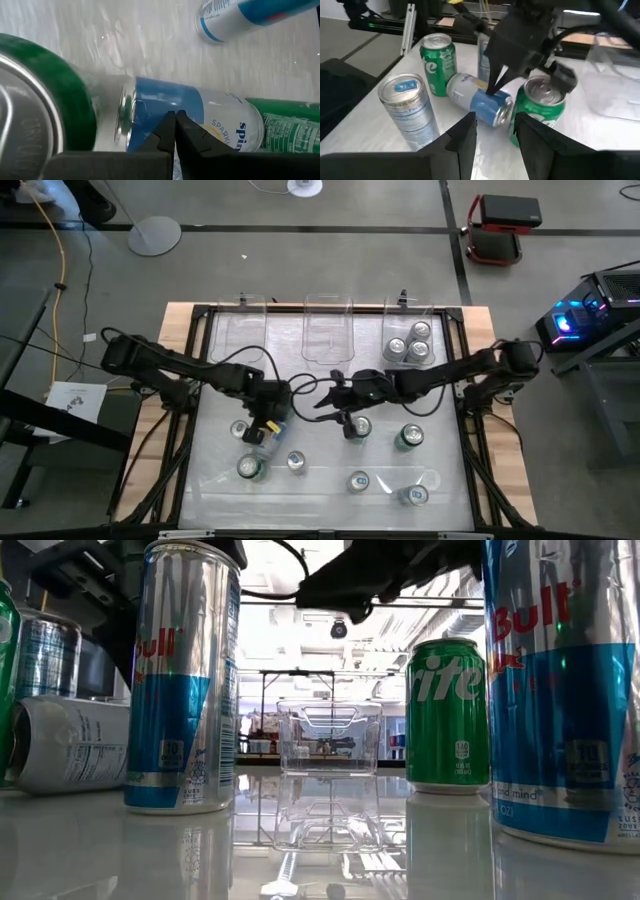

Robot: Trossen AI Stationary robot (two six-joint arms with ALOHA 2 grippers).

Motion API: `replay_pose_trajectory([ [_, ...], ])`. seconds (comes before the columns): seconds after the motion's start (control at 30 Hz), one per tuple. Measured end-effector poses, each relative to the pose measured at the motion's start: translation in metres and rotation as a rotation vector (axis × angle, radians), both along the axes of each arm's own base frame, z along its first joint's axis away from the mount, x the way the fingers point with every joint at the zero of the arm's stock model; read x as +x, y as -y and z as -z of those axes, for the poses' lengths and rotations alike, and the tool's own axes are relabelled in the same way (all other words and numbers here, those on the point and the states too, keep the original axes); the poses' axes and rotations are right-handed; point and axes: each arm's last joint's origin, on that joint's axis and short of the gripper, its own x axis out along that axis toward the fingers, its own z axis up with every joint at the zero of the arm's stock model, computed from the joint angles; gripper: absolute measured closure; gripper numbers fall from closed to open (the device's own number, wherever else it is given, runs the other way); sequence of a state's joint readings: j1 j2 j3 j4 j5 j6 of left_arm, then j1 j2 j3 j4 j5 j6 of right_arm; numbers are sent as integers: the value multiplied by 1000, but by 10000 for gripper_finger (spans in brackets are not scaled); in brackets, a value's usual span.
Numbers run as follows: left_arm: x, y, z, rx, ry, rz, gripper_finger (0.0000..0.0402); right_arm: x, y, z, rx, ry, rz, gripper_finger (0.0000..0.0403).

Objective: Sort soda cans
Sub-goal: Put the blue-white soda can into the right transparent bin

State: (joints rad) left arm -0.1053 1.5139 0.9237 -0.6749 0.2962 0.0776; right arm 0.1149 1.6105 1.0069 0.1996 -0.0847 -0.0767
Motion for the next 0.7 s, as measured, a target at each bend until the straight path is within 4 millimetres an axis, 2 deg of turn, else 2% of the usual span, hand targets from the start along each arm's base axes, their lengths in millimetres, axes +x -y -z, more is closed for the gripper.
replay_pose_trajectory([
  [0.17, 9, 0, -2, 36, 115, 10, 401, -9, -7, -11, -55, 9, 51, 274],
  [0.3, 11, -1, -14, 55, 219, 6, 401, -13, -10, -15, -87, 12, 76, 274],
  [0.53, -8, -4, -41, 82, 280, 9, 401, -14, -9, -11, -81, -11, 89, 274],
  [0.7, -30, -5, -42, 56, 122, 40, 401, -14, -9, -11, -80, -15, 89, 274],
])
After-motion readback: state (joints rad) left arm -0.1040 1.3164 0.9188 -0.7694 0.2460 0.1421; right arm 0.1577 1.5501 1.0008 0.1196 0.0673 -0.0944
